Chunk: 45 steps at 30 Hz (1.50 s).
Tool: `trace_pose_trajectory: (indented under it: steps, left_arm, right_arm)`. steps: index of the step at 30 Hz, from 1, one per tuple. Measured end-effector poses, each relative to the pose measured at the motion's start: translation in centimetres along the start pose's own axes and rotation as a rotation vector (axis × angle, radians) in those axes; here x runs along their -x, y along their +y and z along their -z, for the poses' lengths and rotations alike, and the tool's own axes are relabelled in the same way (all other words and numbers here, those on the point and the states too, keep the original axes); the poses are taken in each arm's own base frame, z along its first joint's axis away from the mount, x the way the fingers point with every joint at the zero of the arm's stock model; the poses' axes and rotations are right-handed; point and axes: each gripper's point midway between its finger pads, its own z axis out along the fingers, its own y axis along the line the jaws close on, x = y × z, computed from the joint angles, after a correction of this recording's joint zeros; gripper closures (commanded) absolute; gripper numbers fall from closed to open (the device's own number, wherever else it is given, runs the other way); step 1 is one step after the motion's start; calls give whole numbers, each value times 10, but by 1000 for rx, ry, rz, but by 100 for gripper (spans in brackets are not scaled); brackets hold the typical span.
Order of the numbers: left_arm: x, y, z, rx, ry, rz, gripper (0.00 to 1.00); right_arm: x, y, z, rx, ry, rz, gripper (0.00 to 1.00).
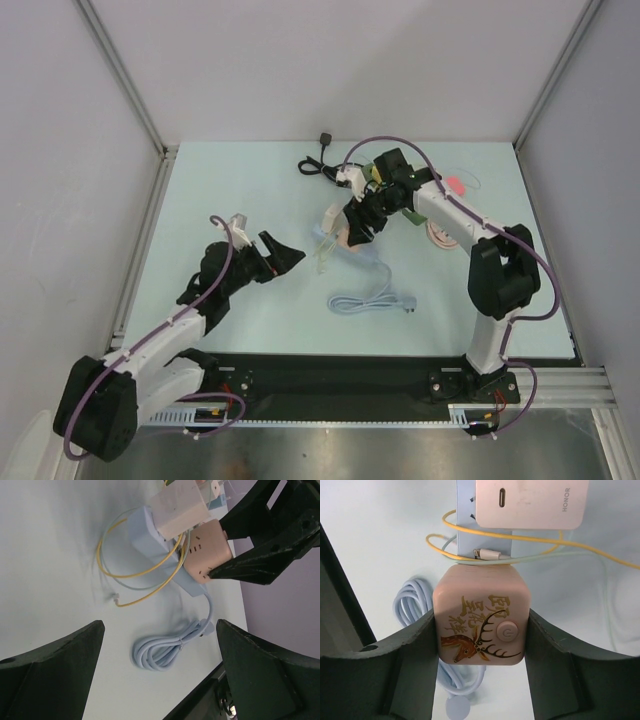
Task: Pull the plug off the socket
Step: Remove the plug from the socket.
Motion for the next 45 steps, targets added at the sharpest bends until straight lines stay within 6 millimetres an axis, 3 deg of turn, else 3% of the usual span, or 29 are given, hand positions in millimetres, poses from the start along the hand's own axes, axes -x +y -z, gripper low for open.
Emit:
trace_pose_trajectory:
  steps: [7,18,29,30,31,32,45]
  left_arm:
    - [-12,5,-19,-25,61,37,0]
    - [-37,18,-50,-62,177,86,12]
    - [-25,-6,-59,-178,164,57,11]
    - [-24,-7,-59,-184,162,55,10]
    - [-23,-9,-59,-186,161,54,1]
    - [-22,-10,-60,-189,160,53,0]
    - [-16,-17,-63,-198,162,124,4]
  right_arm:
    - [-25,15,-11,49,37,-6,100]
    - [-17,36,-10,104,-8,44,100]
    - [-16,43,-9,124,-28,68,100]
    - [-17,44,-10,124,-27,72,100]
    - [-17,44,-10,125,-26,77,100]
    - [-17,44,-11,121,-25,82,100]
    - [-14,46,-8,102,-27,118,100]
